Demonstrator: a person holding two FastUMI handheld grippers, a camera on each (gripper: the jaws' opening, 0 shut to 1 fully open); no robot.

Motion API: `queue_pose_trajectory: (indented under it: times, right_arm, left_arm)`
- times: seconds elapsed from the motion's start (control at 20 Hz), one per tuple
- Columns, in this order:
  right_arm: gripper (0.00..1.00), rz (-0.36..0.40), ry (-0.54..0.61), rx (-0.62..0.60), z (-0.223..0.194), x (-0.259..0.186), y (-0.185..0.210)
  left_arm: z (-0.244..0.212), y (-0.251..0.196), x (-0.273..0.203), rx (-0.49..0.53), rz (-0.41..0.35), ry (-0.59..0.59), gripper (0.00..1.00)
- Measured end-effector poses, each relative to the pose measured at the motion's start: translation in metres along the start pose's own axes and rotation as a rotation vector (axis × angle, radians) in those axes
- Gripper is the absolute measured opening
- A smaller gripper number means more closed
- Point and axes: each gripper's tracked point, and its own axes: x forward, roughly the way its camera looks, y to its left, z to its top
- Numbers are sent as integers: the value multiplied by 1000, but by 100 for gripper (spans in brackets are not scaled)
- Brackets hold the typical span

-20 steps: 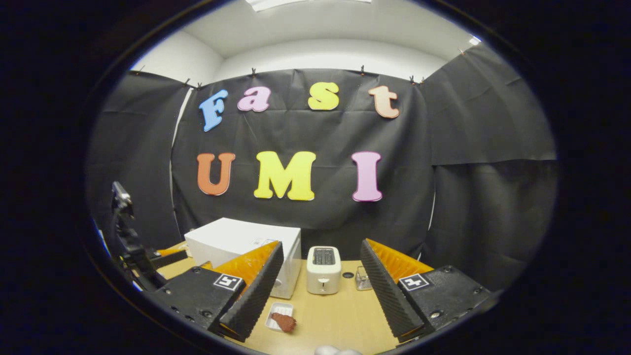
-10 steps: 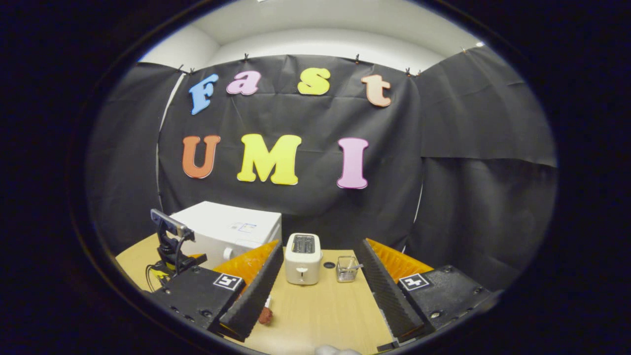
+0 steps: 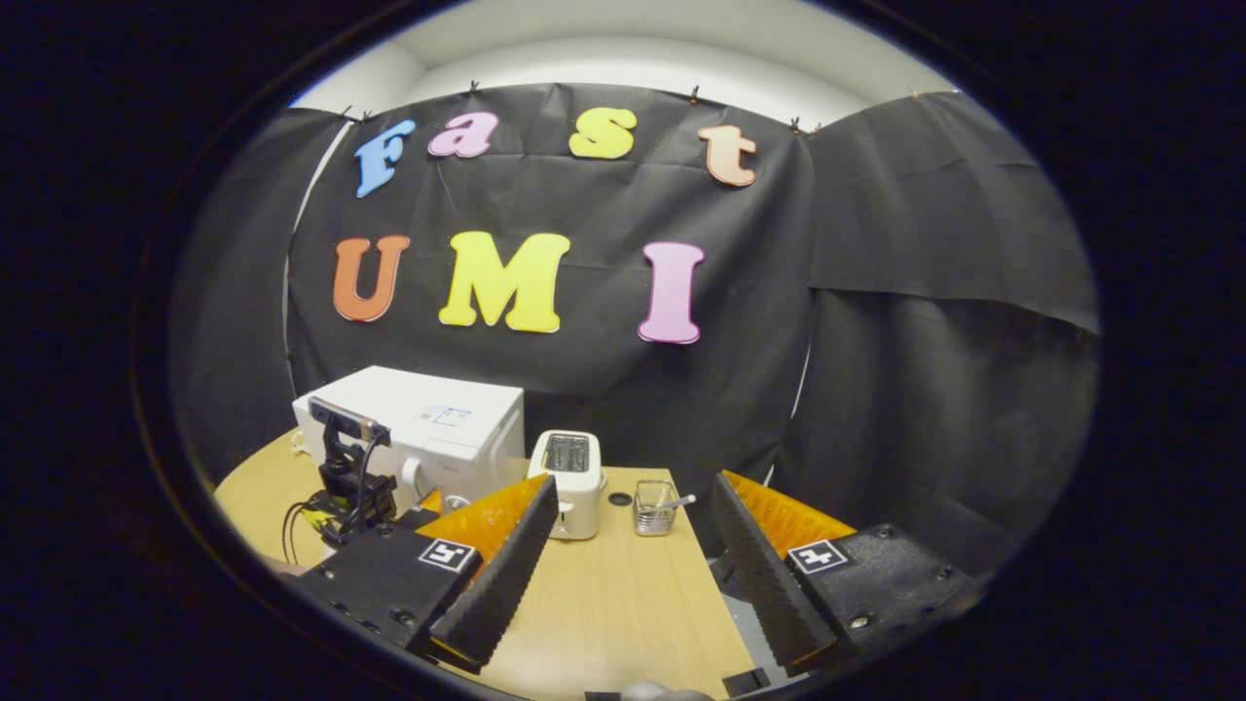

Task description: Open the microwave oven with the left hand, put the food in, and close the microwave oven.

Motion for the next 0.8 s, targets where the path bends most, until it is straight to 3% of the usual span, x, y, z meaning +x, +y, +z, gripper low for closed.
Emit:
queue_pose_trajectory:
  times: [0.15,0.2,0.25,0.3,0.35,0.4,0.45,0.5,0.55,0.6,0.65,0.8]
  right_arm:
    - [100,1,5,-13,-2,0,1]
    - [95,6,5,-17,-2,0,3]
    - [100,7,2,-22,-2,0,4]
    - [100,10,-4,-27,0,1,5]
    - [100,12,-8,-32,2,1,6]
    - [96,15,-10,-37,1,0,7]
    - [96,17,-10,-41,1,-1,7]
    - [100,17,-8,-45,0,0,7]
    - [96,16,-6,-49,0,0,7]
    - [100,17,-5,-48,-1,-1,7]
    - [100,15,-6,-46,-1,-2,7]
    - [100,21,-4,-43,-2,-4,9]
  left_arm:
    - [0,-3,4,5,-18,-1,84]
    - [0,-2,5,8,-8,-4,85]
    - [0,1,5,10,0,-5,53]
    - [-1,-1,7,10,-10,-3,43]
    - [-2,-4,7,2,-16,-5,42]
    - [0,-4,5,4,-14,-8,29]
    - [-1,-5,4,1,-11,-10,38]
    - [0,-3,4,-8,-12,-16,24]
    - [0,-4,4,-5,-12,-15,19]
    - [-1,-3,3,-2,-11,-17,19]
    - [-2,-3,2,1,-8,-12,15]
    - [-1,-2,3,-2,-16,-9,16]
